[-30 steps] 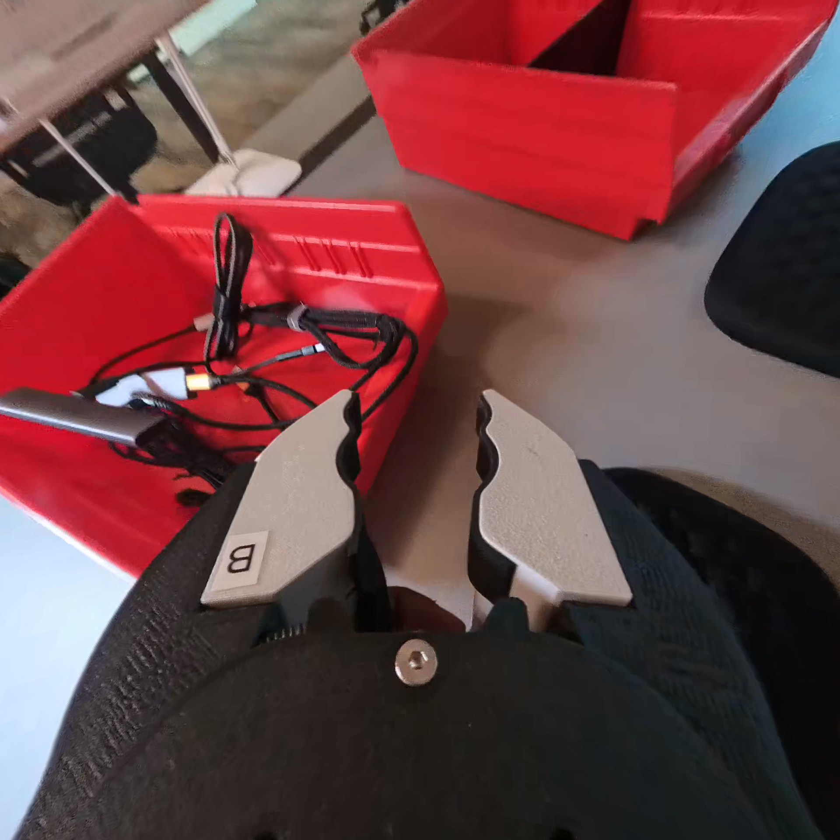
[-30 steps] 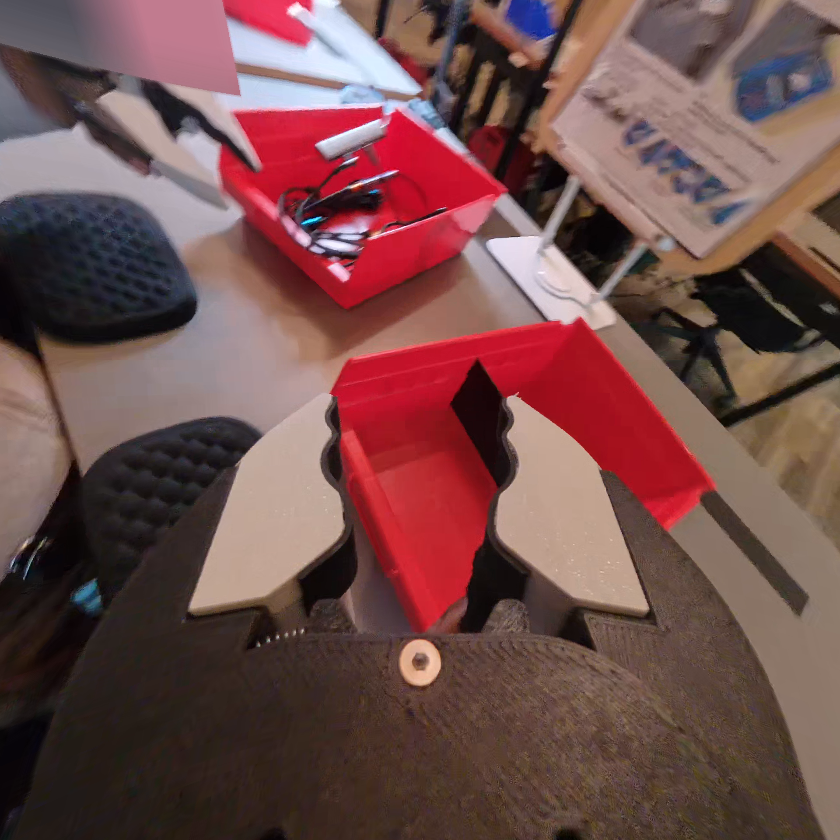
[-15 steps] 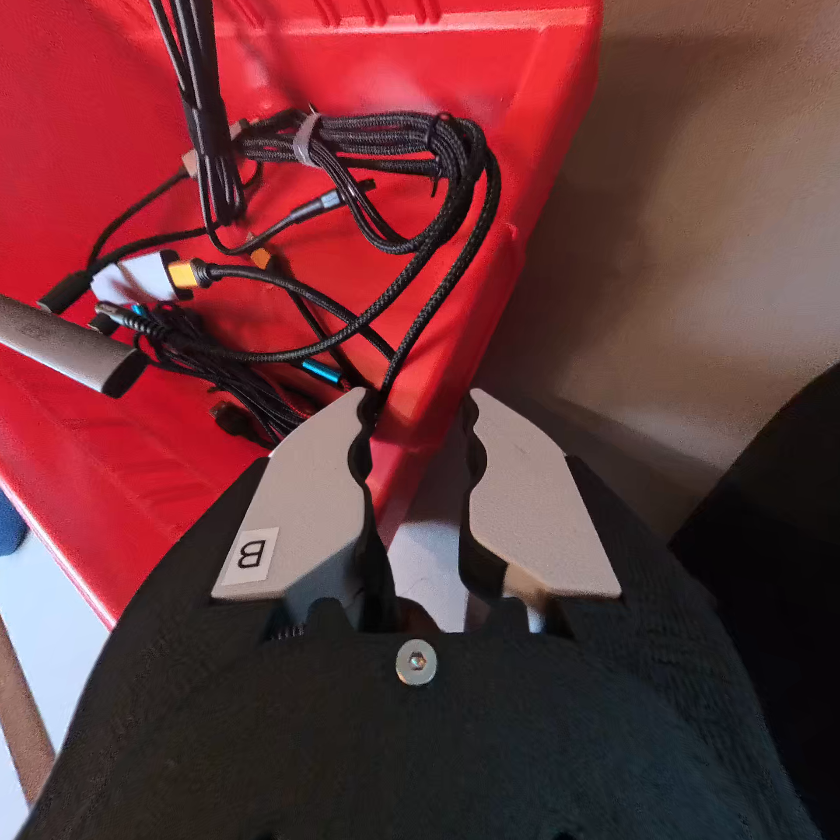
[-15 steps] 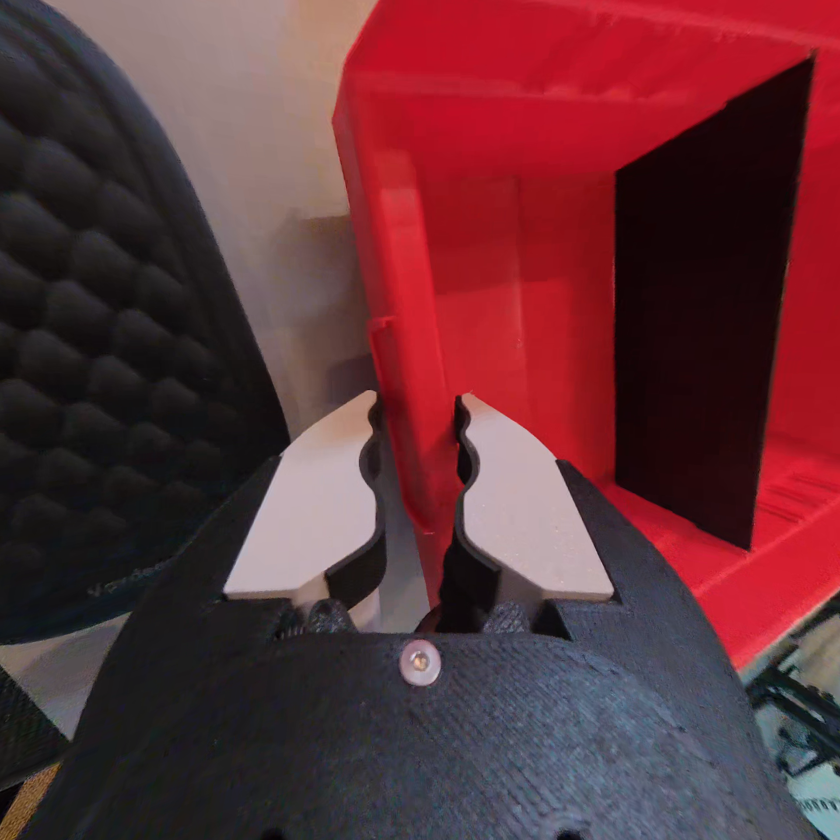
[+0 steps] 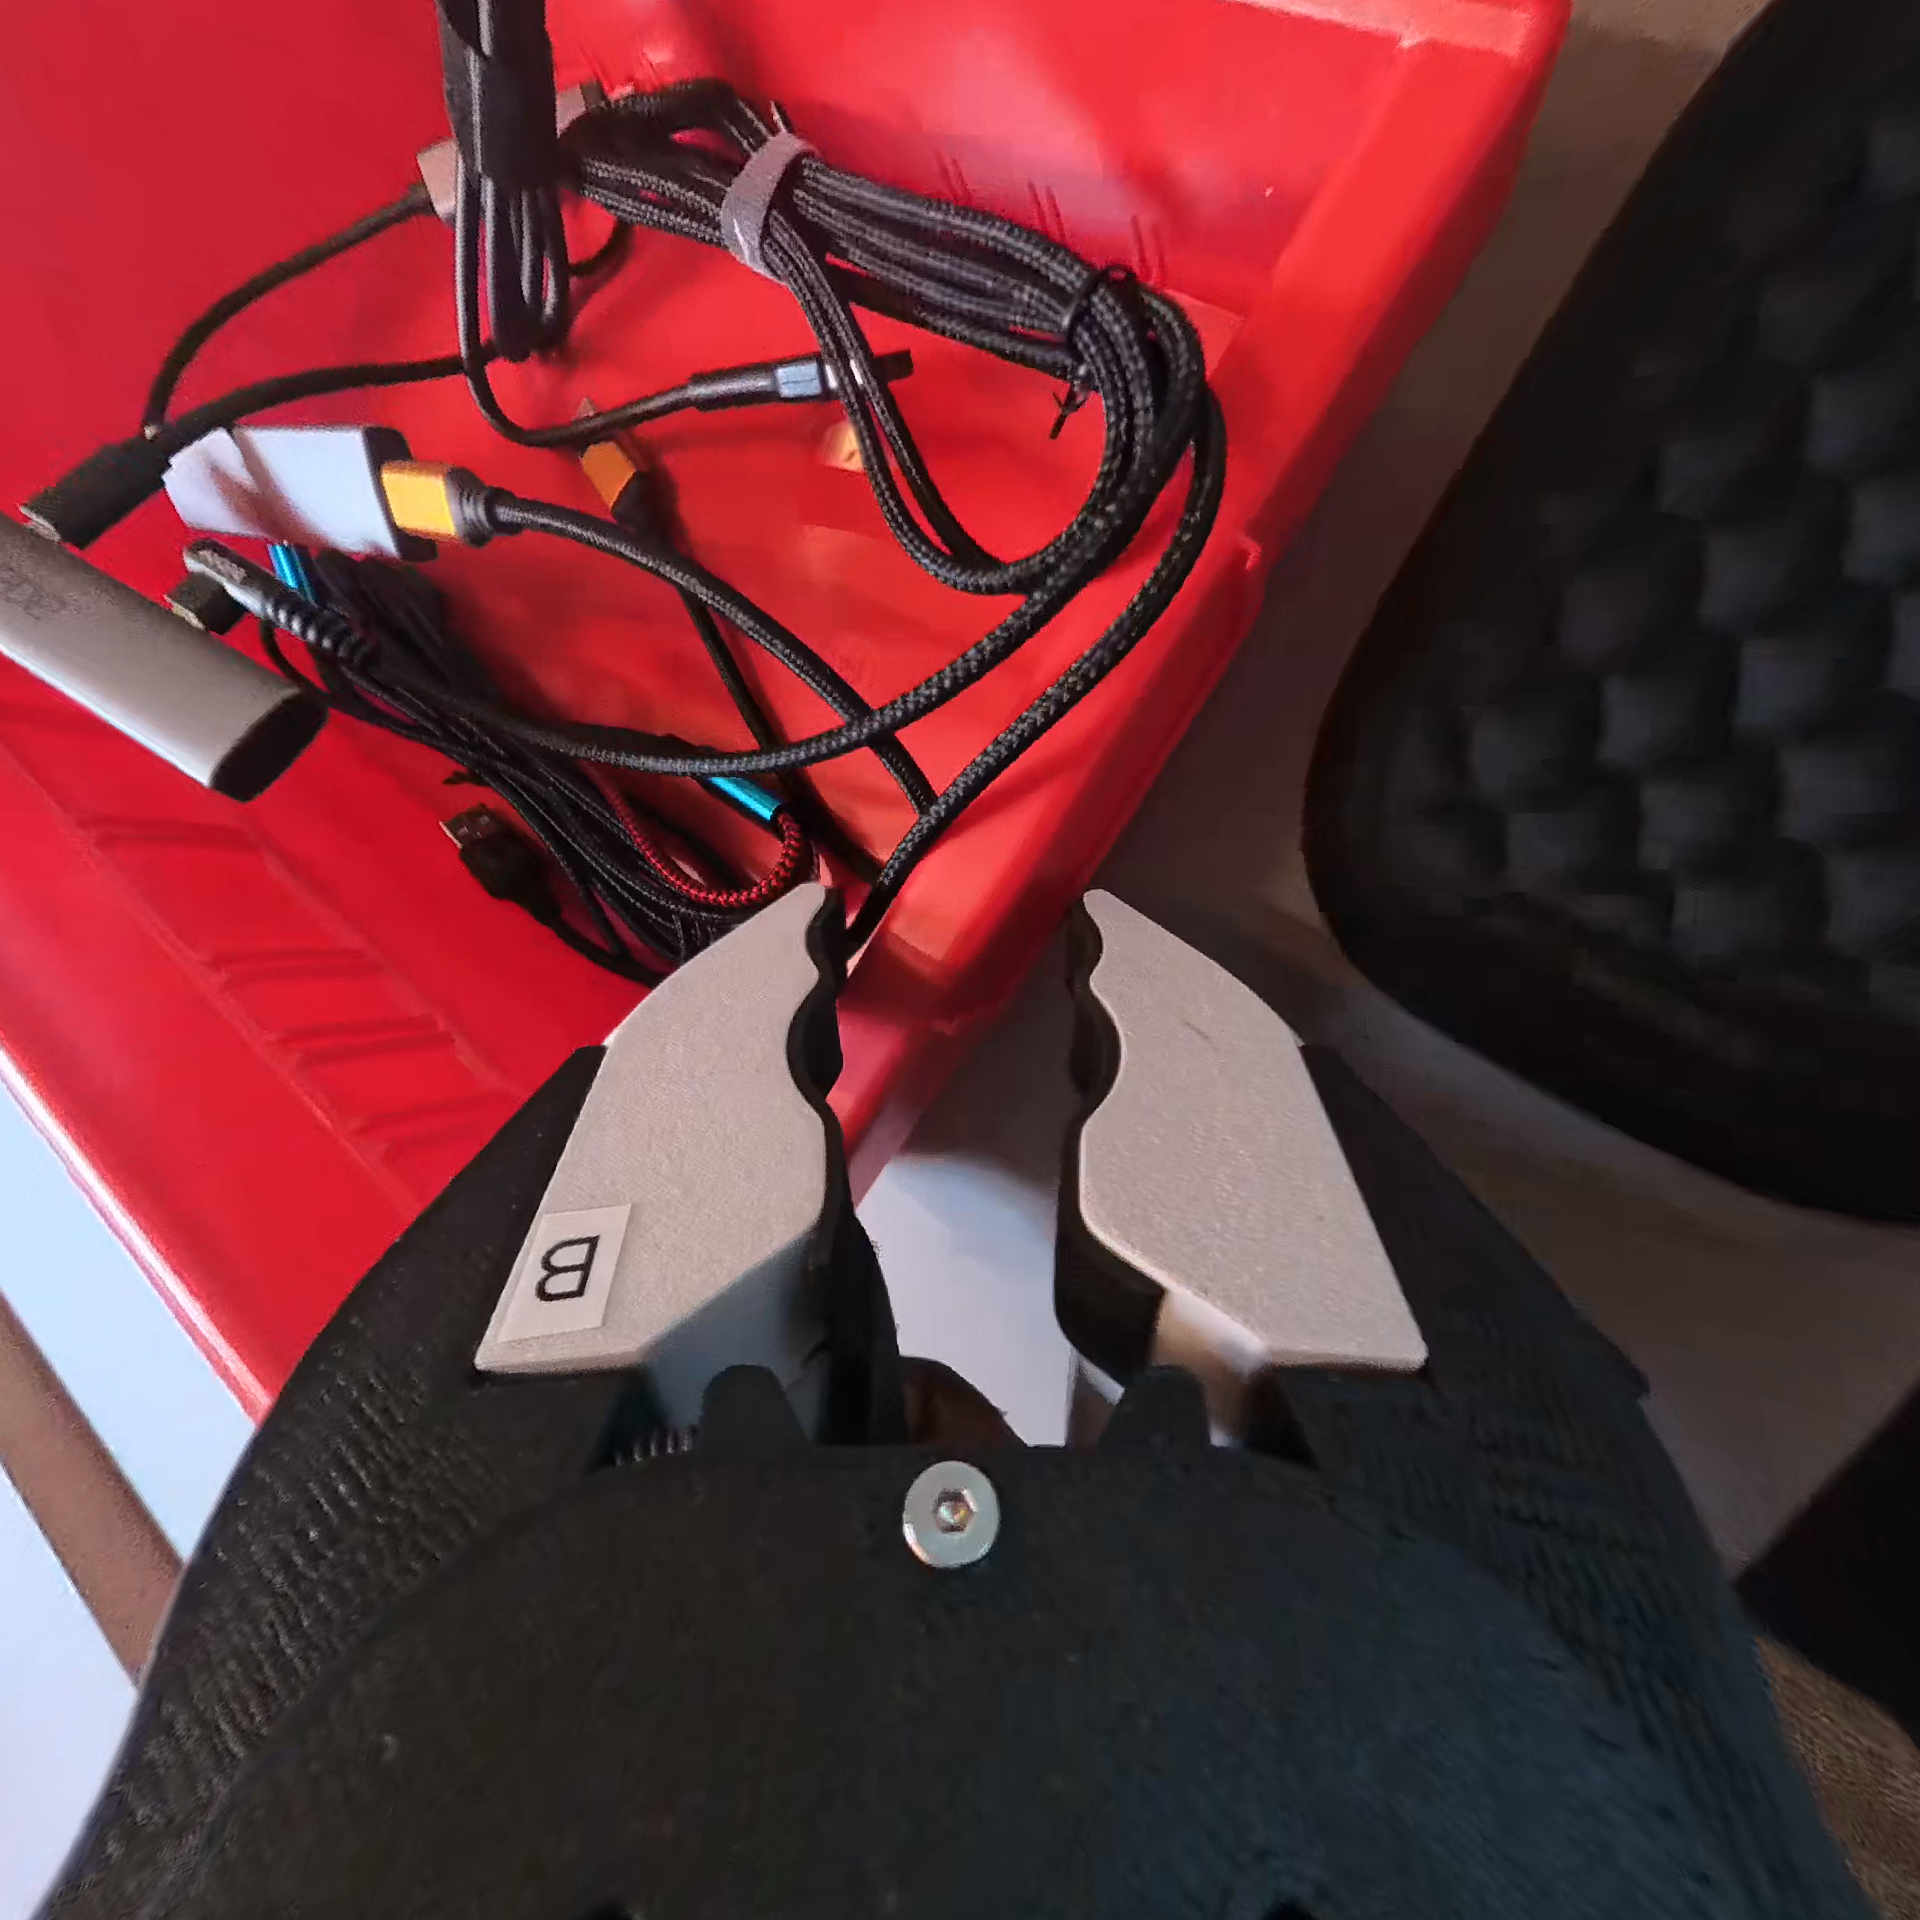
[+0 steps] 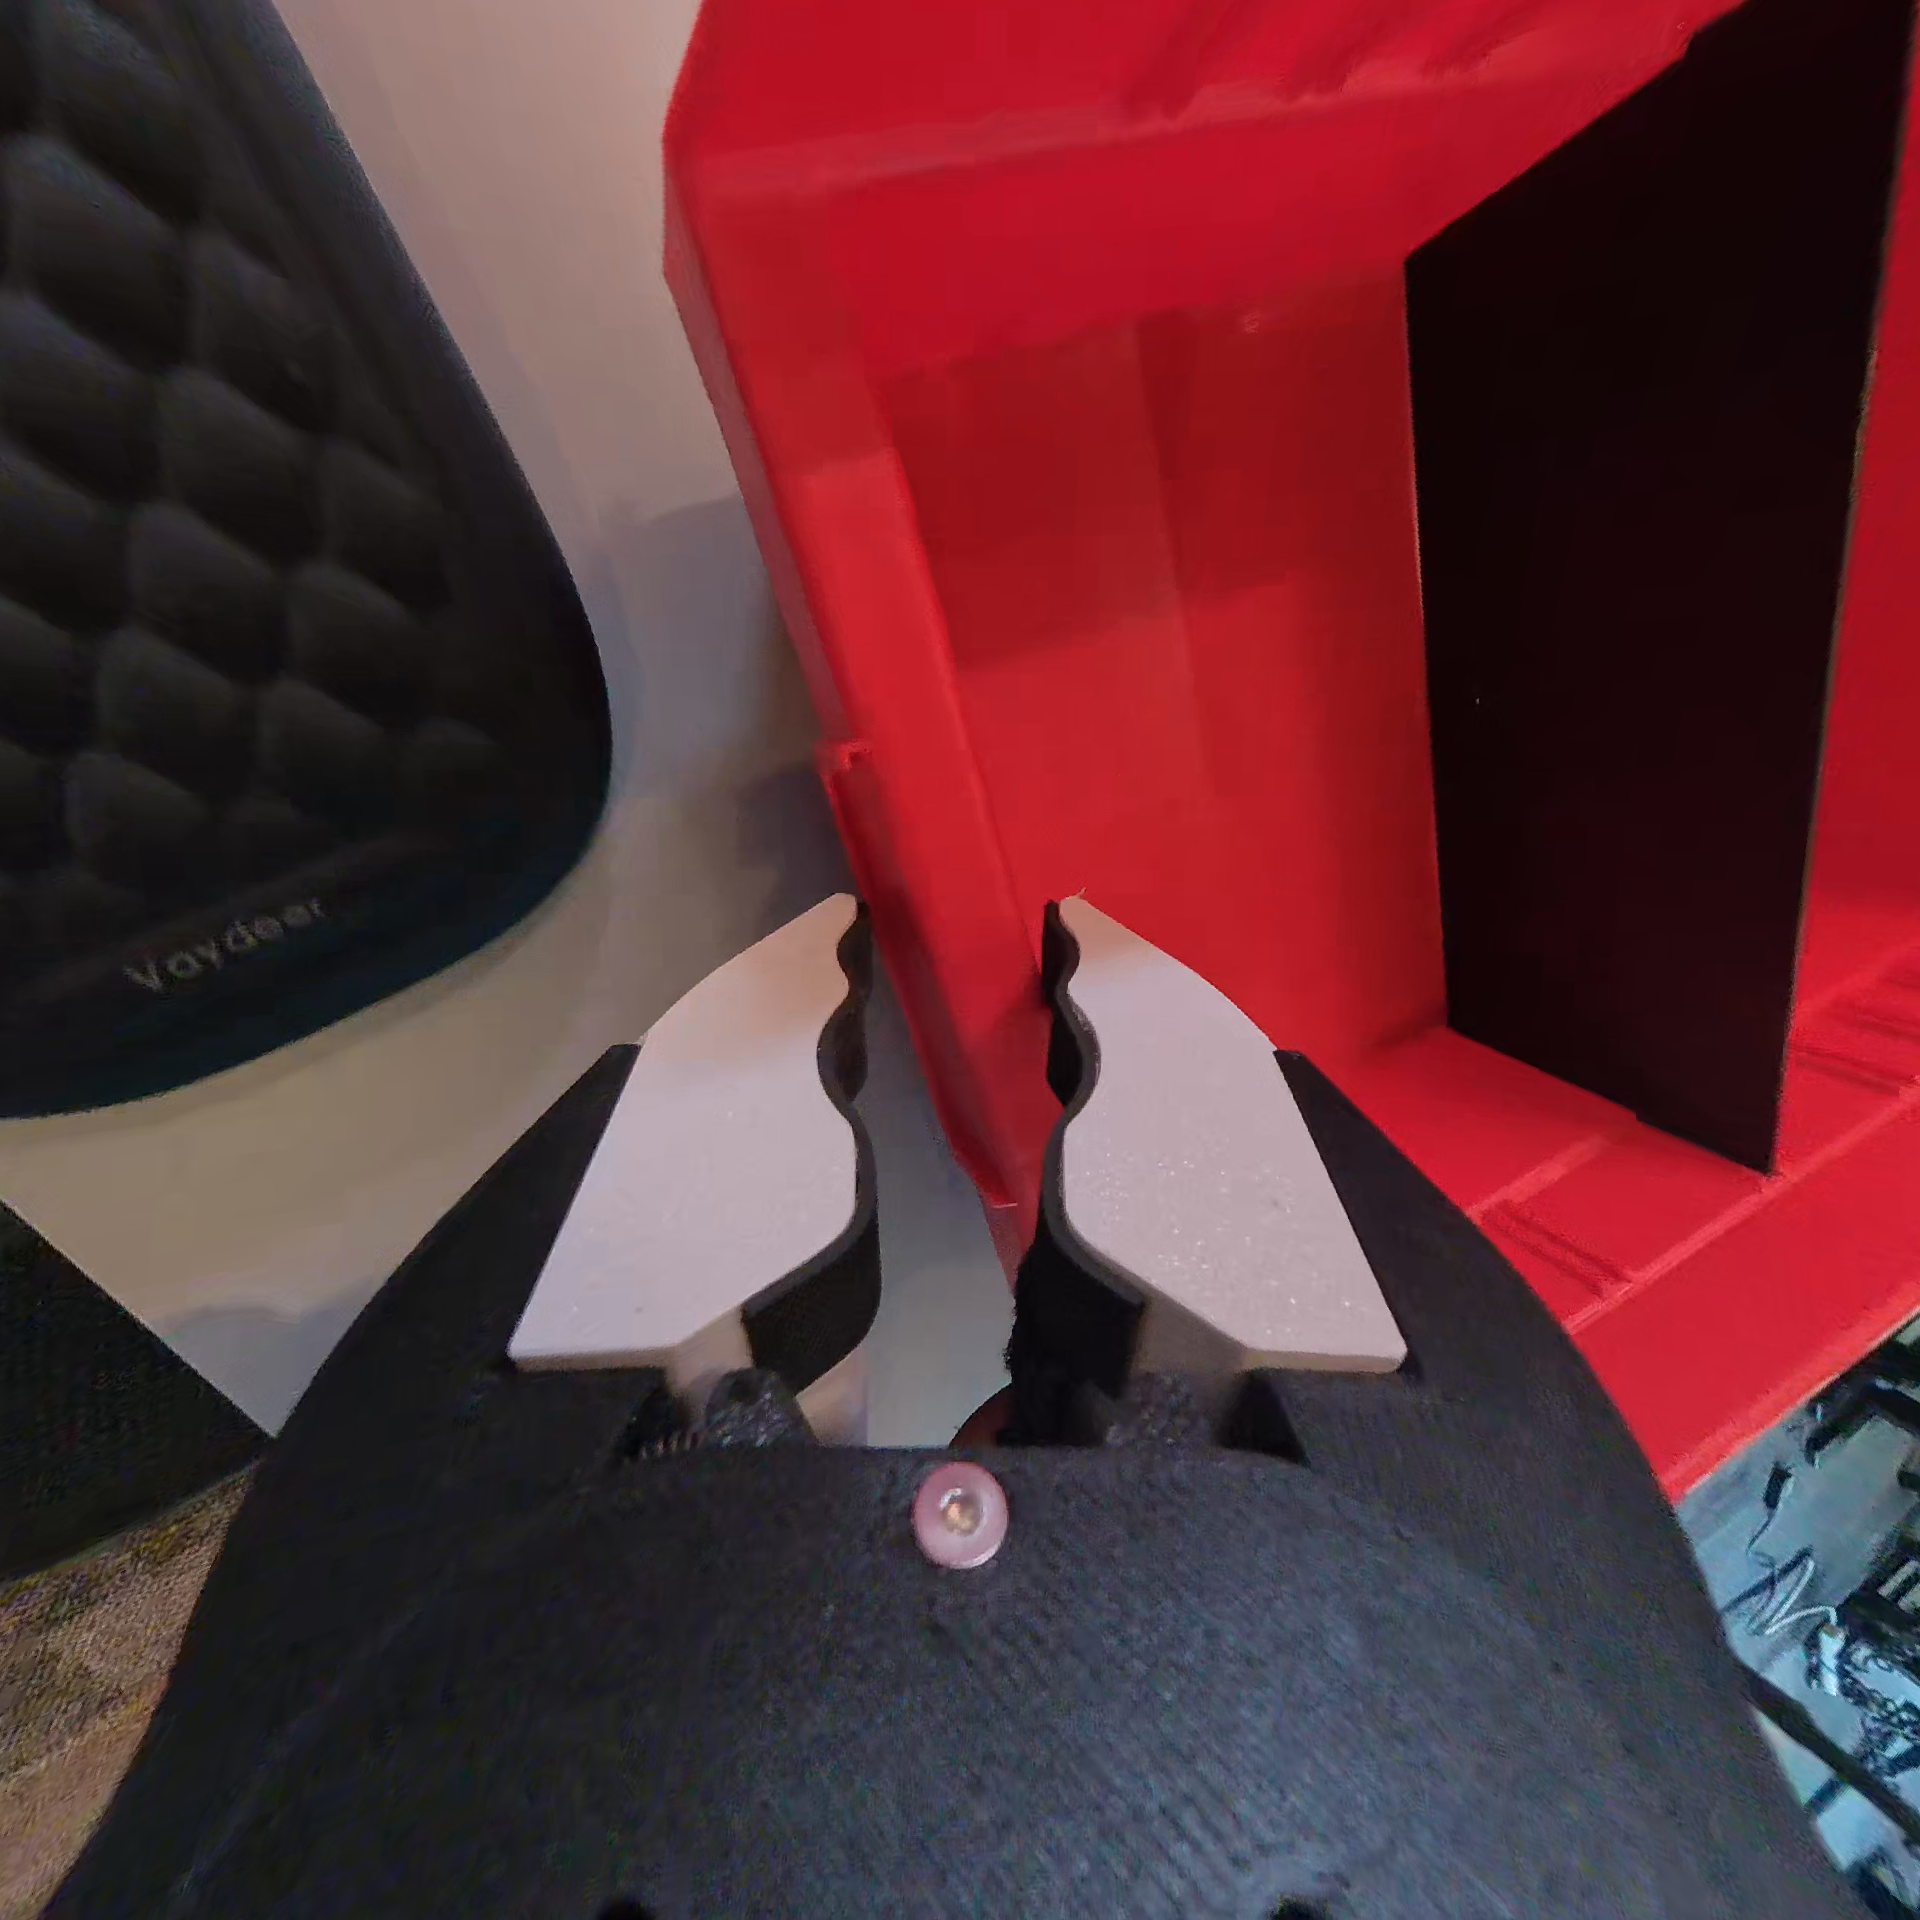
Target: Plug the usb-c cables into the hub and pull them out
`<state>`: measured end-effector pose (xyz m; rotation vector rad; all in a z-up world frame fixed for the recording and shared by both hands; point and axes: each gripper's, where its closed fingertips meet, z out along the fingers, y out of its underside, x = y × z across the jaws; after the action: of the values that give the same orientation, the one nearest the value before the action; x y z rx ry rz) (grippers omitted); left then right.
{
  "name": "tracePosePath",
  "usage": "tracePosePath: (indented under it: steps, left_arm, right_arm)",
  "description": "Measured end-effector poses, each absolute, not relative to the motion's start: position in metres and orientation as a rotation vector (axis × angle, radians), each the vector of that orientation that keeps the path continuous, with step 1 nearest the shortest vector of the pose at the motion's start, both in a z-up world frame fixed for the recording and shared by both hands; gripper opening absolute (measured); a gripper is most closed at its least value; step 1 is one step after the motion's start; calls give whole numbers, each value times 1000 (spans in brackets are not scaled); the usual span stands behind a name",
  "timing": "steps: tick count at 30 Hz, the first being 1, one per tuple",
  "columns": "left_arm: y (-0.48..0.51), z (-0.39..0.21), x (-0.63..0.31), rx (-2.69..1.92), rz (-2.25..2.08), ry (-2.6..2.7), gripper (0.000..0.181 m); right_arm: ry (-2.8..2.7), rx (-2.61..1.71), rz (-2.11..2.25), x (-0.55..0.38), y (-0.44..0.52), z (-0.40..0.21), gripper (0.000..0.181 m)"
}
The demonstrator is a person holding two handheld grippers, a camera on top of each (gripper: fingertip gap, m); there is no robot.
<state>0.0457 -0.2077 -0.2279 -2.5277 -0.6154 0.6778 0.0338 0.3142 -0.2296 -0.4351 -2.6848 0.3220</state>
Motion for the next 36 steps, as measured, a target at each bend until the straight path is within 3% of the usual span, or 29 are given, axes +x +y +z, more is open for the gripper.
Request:
tracePosePath:
  steps: [12, 18, 22, 26, 31, 36]
  left_arm:
    - [-269, -228, 90, -2546, 625, -811, 43]
    - [-269, -207, 102, -2357, 679, -799, 44]
    - [-250, -120, 112, -1893, 717, -774, 52]
    - [-271, -70, 85, -1585, 893, -1054, 56]
    - [-295, -93, 39, -1575, 1042, -1400, 55]
    - [-296, -127, -5, -1677, 1060, -1564, 44]
  right_arm:
    - [-2673, -390, 220, 54, 389, -232, 32]
    - [-2606, -480, 217, 56, 398, -212, 43]
    - [-2481, -494, 489, 51, 368, -163, 58]
    - [-2073, -383, 1095, 38, 295, -73, 69]
    - [-1687, -190, 1780, 64, 202, -4, 64]
    - [-1712, -85, 2013, 67, 118, -35, 50]
